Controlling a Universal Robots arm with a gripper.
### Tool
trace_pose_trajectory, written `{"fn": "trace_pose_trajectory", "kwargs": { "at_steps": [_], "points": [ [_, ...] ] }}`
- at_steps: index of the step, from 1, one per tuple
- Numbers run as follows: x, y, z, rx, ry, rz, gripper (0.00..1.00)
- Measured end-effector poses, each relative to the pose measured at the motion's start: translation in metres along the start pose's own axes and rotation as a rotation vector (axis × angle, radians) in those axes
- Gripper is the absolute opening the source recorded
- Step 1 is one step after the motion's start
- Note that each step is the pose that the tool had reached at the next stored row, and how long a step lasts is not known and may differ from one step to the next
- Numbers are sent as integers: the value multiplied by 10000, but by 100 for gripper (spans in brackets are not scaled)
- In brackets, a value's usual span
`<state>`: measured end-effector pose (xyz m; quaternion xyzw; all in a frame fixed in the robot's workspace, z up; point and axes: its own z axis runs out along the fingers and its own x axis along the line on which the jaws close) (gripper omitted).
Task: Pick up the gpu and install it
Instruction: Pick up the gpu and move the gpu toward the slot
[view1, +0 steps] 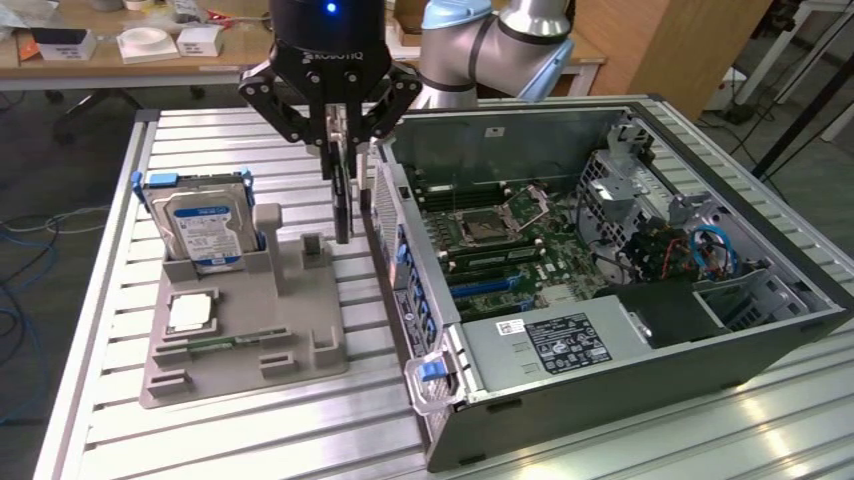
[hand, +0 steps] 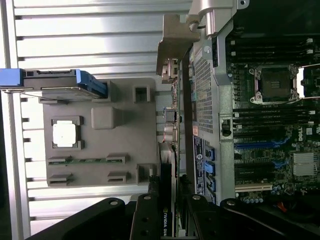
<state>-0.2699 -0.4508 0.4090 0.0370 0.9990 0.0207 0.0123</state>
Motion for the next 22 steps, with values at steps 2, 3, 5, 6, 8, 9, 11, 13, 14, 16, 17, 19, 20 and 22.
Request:
{"fn": "trace_pose_trajectory", "kwargs": {
  "at_steps": [2, 3, 5, 6, 8, 9, 11, 13, 14, 16, 17, 19, 20, 22],
  "points": [
    [-15, 1, 0, 1, 1, 0, 26],
    [-22, 2, 0, 0, 0, -1, 26],
    [-34, 2, 1, 0, 0, -1, 26],
    [-40, 3, 1, 0, 0, -1, 26],
    [-51, 4, 1, 0, 0, -1, 26],
    [-57, 4, 1, 1, 1, -1, 26],
    [-67, 5, 2, 0, 0, 0, 26],
    [-78, 6, 2, 1, 0, 0, 26],
    [-82, 6, 2, 0, 0, 0, 26],
    [-90, 7, 2, 1, 1, 0, 26],
    [-95, 7, 2, 0, 0, -1, 26],
    [-104, 7, 2, 1, 1, -1, 26],
    [-109, 8, 2, 1, 1, -1, 26],
    [-117, 8, 3, 0, 0, 0, 26]
  ]
}}
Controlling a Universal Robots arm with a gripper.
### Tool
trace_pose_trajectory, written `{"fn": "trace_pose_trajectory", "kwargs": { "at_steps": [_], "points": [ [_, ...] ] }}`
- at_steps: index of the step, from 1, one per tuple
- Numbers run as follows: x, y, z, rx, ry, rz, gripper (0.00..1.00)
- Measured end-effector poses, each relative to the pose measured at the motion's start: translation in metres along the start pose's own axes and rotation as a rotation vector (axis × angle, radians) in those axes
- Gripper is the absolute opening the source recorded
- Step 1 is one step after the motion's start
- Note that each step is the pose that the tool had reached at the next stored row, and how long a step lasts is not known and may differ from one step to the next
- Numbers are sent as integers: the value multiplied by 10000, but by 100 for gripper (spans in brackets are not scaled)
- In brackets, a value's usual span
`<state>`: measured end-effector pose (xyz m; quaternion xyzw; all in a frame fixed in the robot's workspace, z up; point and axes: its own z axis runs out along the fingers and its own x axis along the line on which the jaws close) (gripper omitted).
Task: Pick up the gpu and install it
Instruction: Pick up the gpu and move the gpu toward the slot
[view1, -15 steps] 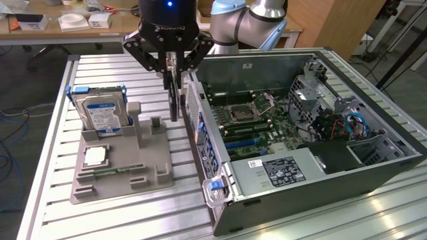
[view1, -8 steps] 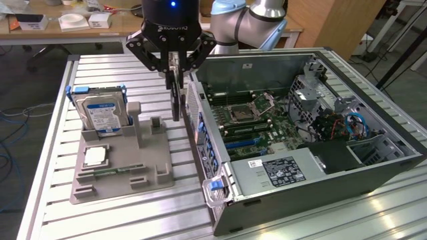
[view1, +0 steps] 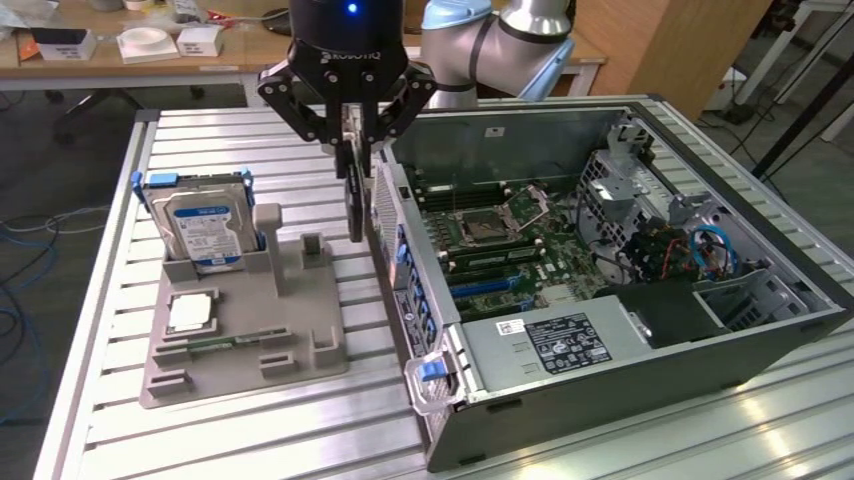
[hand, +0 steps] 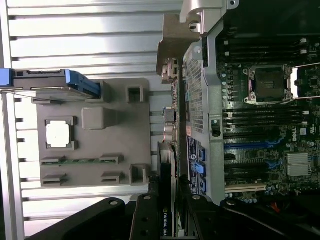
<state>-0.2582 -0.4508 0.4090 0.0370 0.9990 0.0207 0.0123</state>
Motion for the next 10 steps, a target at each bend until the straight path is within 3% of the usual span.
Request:
{"fn": "trace_pose_trajectory", "kwargs": {
  "at_steps": [10],
  "points": [
    [-91, 7, 3, 0, 1, 0, 26]
  ]
}}
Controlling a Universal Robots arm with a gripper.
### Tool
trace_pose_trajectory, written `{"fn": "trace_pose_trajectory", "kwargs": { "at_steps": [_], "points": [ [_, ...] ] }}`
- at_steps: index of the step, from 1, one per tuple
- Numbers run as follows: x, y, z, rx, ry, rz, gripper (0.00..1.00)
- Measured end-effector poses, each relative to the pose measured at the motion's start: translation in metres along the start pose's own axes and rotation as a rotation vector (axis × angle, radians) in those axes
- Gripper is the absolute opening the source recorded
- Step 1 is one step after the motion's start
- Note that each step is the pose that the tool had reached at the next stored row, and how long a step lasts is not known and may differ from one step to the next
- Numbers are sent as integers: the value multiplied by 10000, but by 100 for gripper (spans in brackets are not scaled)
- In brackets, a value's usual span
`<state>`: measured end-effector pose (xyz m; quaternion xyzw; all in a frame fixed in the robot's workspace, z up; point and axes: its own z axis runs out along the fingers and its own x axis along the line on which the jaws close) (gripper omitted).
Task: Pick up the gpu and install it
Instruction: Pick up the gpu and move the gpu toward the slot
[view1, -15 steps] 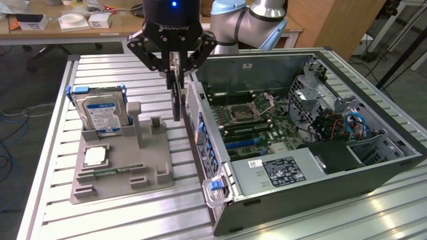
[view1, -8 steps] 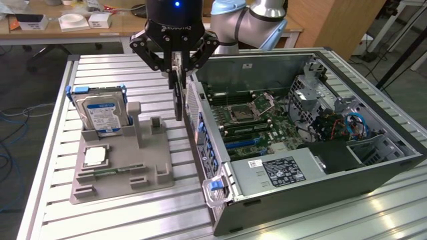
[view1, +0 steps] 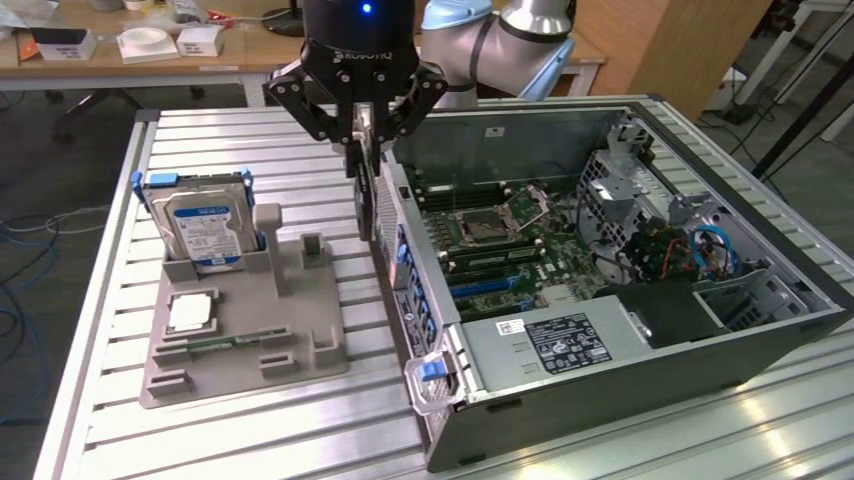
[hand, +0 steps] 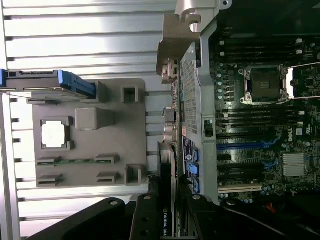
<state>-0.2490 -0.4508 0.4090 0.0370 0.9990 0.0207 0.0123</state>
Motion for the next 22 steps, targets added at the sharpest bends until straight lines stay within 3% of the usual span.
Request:
{"fn": "trace_pose_trajectory", "kwargs": {
  "at_steps": [22],
  "points": [
    [-150, 11, 3, 1, 1, 0, 26]
  ]
}}
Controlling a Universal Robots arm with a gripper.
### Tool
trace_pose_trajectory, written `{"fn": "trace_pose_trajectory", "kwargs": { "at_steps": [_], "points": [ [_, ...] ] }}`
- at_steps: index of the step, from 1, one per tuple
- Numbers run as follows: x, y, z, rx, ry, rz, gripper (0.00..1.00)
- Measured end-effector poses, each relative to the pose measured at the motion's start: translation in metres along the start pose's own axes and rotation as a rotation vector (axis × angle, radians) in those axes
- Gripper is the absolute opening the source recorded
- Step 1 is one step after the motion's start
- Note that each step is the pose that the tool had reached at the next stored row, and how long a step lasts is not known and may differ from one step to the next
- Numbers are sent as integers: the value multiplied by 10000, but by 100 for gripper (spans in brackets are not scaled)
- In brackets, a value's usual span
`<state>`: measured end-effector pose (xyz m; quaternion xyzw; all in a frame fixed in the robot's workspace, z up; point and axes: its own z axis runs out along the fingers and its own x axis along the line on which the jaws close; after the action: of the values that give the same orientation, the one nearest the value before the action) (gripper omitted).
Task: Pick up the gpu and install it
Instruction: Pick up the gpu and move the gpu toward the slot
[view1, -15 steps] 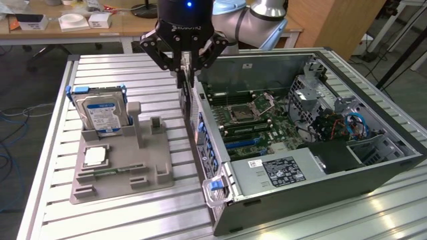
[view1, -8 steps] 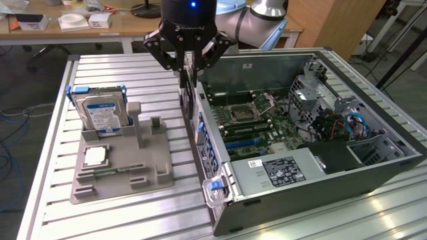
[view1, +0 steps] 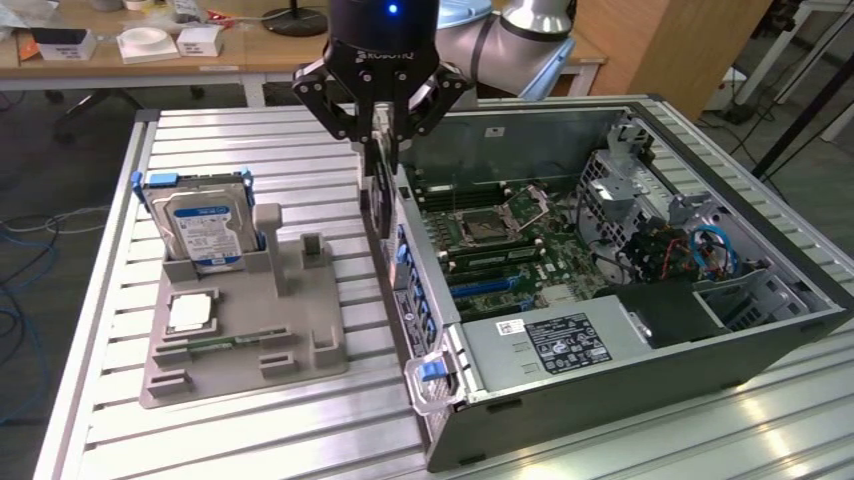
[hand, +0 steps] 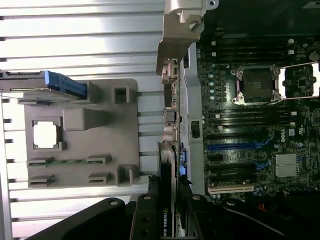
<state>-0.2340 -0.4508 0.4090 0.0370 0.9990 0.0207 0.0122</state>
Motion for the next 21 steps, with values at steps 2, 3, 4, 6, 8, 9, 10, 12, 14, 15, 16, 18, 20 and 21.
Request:
{"fn": "trace_pose_trajectory", "kwargs": {
  "at_steps": [2, 3, 4, 6, 8, 9, 10, 12, 14, 15, 16, 18, 20, 21],
  "points": [
    [-7, 0, 0, 0, 0, 1, 26],
    [-12, 1, 0, 0, 0, 0, 26],
    [-15, 1, 1, 0, 0, 0, 26],
    [-23, 2, 1, 0, 0, 0, 26],
    [-31, 2, 1, 0, 0, -1, 26],
    [-36, 3, 1, 0, 0, 0, 26],
    [-40, 3, 1, 0, 0, 0, 26],
    [-47, 3, 1, 0, 0, 0, 26],
    [-56, 4, 2, 0, 0, 0, 26],
    [-60, 4, 2, 0, 0, 0, 26],
    [-64, 5, 2, -1, -1, 0, 26],
    [-74, 6, 2, 0, 0, 1, 26],
    [-85, 6, 2, 0, 0, 0, 26],
    [-91, 7, 2, 0, 0, 0, 26]
  ]
}}
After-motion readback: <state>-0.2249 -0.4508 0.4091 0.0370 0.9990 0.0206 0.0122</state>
